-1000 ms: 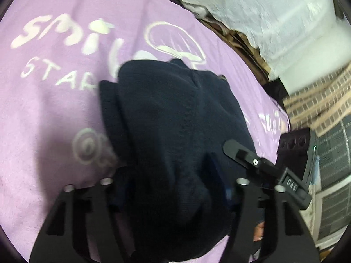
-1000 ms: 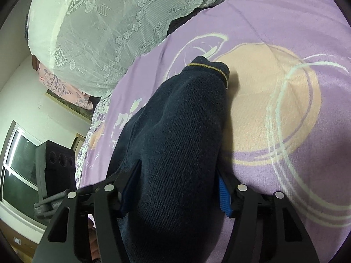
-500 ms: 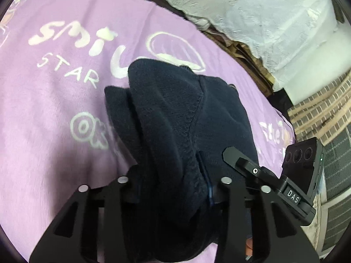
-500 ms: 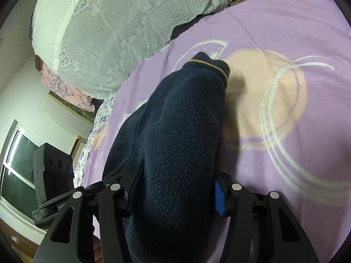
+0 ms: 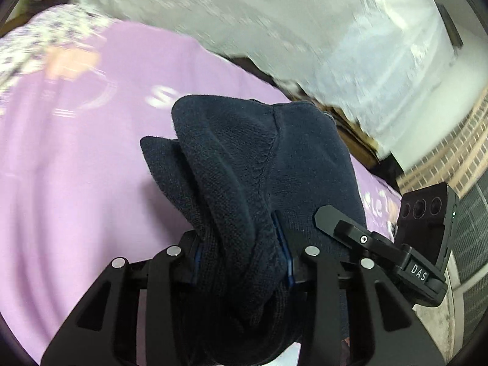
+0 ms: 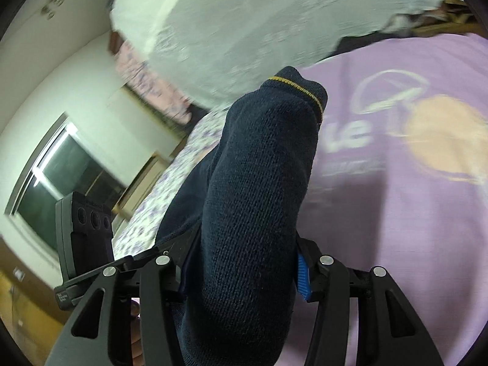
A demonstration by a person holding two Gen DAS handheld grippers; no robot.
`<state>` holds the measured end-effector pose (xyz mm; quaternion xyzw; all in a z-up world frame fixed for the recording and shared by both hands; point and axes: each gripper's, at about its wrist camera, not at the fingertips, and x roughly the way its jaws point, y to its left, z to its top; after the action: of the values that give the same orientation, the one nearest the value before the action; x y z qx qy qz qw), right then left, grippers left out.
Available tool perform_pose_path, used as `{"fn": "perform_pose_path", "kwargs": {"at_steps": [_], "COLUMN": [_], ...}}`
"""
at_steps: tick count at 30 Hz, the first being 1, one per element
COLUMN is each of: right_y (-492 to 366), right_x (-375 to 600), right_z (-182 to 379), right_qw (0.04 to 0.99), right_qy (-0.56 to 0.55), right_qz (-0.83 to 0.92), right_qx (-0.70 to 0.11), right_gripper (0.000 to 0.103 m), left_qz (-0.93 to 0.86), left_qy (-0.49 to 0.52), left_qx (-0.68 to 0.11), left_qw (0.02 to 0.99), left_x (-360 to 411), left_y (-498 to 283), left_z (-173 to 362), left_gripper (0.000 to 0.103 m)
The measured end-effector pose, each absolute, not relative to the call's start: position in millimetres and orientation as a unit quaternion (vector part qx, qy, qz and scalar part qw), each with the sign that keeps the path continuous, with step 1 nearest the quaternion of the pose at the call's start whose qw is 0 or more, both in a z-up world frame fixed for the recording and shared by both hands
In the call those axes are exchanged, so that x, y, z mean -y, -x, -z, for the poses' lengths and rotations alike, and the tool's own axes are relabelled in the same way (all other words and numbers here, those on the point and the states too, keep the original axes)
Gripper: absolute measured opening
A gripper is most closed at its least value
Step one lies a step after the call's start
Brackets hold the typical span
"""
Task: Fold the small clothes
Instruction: 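Carry the held bundle onto the floral quilt with both grippers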
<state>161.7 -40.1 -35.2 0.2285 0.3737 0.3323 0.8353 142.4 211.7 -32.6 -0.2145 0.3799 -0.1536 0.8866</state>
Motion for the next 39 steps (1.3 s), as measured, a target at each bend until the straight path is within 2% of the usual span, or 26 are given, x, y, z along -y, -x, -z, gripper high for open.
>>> {"fn": "perform_pose_path", "kwargs": {"at_steps": [7,14,17,19,21,22,31,33,35,37,38,39], "right_y": [-184.8,-204.4,-215.3,-220.7,-222.1,-224.0,-211.8,-201.6,-183.4,-167.3,-164.8,-164.9], "right_x": [-92.9,-212.7,-250.4,-267.3,-281.1,-275.3,-265.5,-265.1,-262.6,-256.1,-256.3,-261.0], "right_z": [12.7,23.3,38.7,61.8,93.1,96.8,85.3,78.0,63.9,58.9,60.4,64.3], "right_qw": [0.793,0.758,0.756,0.760,0.773,0.768,0.785,0.815,0.849,0.872,0.876,0.881], "right_qy": [-0.186,-0.157,-0.138,-0.110,-0.078,-0.101,-0.095,-0.066,-0.024,0.011,0.028,0.053], "right_qz": [-0.424,-0.475,-0.476,-0.457,-0.427,-0.435,-0.435,-0.424,-0.405,-0.374,-0.358,-0.333], "right_qx": [-0.397,-0.418,-0.429,-0.448,-0.463,-0.459,-0.431,-0.389,-0.338,-0.316,-0.321,-0.333], "right_gripper": [0.052,0.052,0.052,0.053,0.059,0.059,0.061,0.061,0.061,0.061,0.065,0.073], "left_qz": [0.053,-0.025,-0.044,-0.055,-0.063,-0.054,-0.079,-0.112,-0.142,-0.188,-0.208,-0.232], "left_qy": [0.250,0.294,0.315,0.345,0.403,0.423,0.398,0.384,0.368,0.341,0.323,0.290], "left_qx": [-0.344,-0.324,-0.318,-0.333,-0.368,-0.360,-0.347,-0.325,-0.305,-0.306,-0.318,-0.336], "left_qw": [0.904,0.899,0.893,0.876,0.835,0.829,0.846,0.857,0.867,0.869,0.867,0.866], "left_x": [-335.0,-444.5,-475.4,-491.3,-507.5,-513.9,-505.1,-505.7,-503.7,-495.0,-488.4,-477.6], "left_y": [-107.6,-97.3,-97.8,-102.7,-111.8,-110.0,-107.0,-93.6,-78.1,-68.4,-69.4,-76.5], "left_z": [16.1,24.9,45.8,81.0,119.6,118.8,112.6,104.8,95.4,92.4,93.5,93.8], "left_gripper": [0.037,0.037,0.037,0.038,0.043,0.043,0.051,0.055,0.065,0.071,0.074,0.074]}}
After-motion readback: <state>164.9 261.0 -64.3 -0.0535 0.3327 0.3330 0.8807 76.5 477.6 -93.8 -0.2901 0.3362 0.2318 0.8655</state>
